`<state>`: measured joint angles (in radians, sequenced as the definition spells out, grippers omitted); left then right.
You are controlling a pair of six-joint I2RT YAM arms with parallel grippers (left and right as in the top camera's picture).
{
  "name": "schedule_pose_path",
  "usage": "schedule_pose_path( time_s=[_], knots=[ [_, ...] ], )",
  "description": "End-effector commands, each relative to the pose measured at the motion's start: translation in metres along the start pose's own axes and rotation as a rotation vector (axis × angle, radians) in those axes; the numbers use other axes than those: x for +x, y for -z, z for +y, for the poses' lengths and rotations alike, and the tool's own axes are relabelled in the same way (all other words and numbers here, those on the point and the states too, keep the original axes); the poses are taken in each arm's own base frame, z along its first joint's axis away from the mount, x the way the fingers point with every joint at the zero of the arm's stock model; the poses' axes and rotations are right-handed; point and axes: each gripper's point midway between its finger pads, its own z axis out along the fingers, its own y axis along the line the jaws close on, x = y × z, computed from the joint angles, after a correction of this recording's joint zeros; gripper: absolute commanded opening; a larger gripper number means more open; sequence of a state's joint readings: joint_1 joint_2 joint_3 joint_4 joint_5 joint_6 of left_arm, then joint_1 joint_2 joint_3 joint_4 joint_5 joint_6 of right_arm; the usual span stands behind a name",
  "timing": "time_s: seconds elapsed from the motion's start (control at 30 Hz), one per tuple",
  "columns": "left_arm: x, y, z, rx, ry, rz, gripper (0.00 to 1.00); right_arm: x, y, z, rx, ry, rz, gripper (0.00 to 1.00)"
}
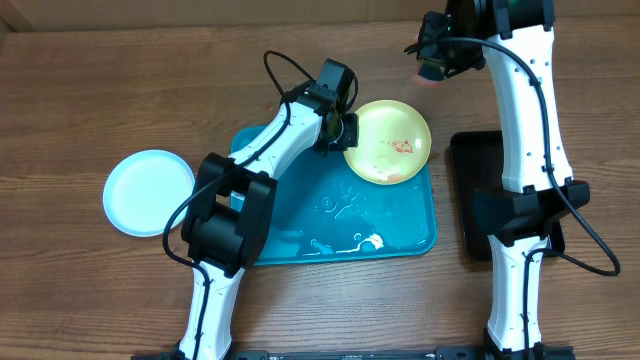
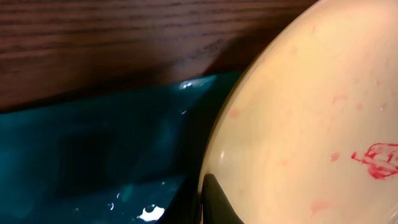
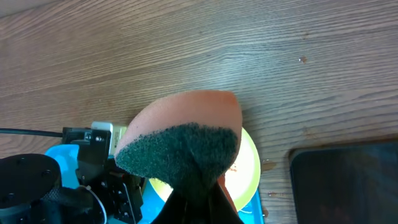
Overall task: Clean dirty plates on tray and stack at the side
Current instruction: 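Move the left gripper to the remaining yellow plate's rim and grasp it, then scrub the yellow plate with the sponge while the left gripper holds it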
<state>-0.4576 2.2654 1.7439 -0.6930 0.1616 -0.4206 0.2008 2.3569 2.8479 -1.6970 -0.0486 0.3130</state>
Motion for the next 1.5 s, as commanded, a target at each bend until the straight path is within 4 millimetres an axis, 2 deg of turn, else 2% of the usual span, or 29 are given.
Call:
schedule_pose_path(
  time_s=[0.0,0.03,0.07,0.17,0.3,0.33,0.4,0.43,0.47,0.6,0.8,1.03,1.2,1.27,1.37,1.47],
  knots=[
    [-0.001,0.019,0.014,-0.039,0.045,0.027,0.04,0.001,0.016,0.015,-0.085,0.013,-0.011,0.04],
    [0.005,0.034,0.027,-0.067,0.074,0.060,0.04,0.007,0.012,0.021,-0.111,0.015,0.019,0.04],
    [0.009,0.040,0.034,-0.083,0.088,0.078,0.04,0.010,0.009,0.023,-0.117,0.016,0.036,0.04],
    [0.037,0.061,0.077,-0.172,0.170,0.212,0.04,0.034,-0.016,0.033,-0.099,0.039,0.139,0.04],
    [0.057,0.062,0.108,-0.226,0.221,0.286,0.04,0.066,-0.052,0.048,-0.071,0.079,0.252,0.04],
    [0.062,0.060,0.116,-0.232,0.238,0.300,0.04,0.079,-0.065,0.053,-0.067,0.093,0.289,0.04],
    [0.071,0.055,0.127,-0.241,0.260,0.320,0.04,0.092,-0.077,0.060,-0.070,0.109,0.326,0.04],
    [0.081,0.049,0.137,-0.248,0.273,0.341,0.04,0.109,-0.091,0.070,-0.079,0.129,0.368,0.04],
    [0.086,0.045,0.141,-0.249,0.271,0.349,0.04,0.114,-0.096,0.073,-0.082,0.137,0.379,0.04],
    [0.101,0.034,0.147,-0.248,0.262,0.370,0.04,0.138,-0.116,0.088,-0.092,0.176,0.415,0.04],
    [0.105,0.031,0.147,-0.246,0.262,0.378,0.04,0.153,-0.144,0.097,-0.094,0.170,0.412,0.04],
    [0.107,0.031,0.144,-0.221,0.250,0.389,0.04,0.174,-0.191,0.079,-0.062,0.105,0.422,0.04],
    [0.107,0.030,0.137,-0.178,0.235,0.398,0.04,0.186,-0.206,0.070,-0.039,0.040,0.435,0.04],
    [0.107,0.030,0.132,-0.149,0.233,0.402,0.04,0.194,-0.212,0.078,-0.079,0.024,0.448,0.04],
    [0.107,0.030,0.130,-0.138,0.236,0.403,0.04,0.212,-0.215,0.109,-0.235,0.031,0.492,0.04],
    [0.107,0.029,0.130,-0.137,0.235,0.402,0.04,0.226,-0.212,0.135,-0.315,0.070,0.510,0.04]
  ],
)
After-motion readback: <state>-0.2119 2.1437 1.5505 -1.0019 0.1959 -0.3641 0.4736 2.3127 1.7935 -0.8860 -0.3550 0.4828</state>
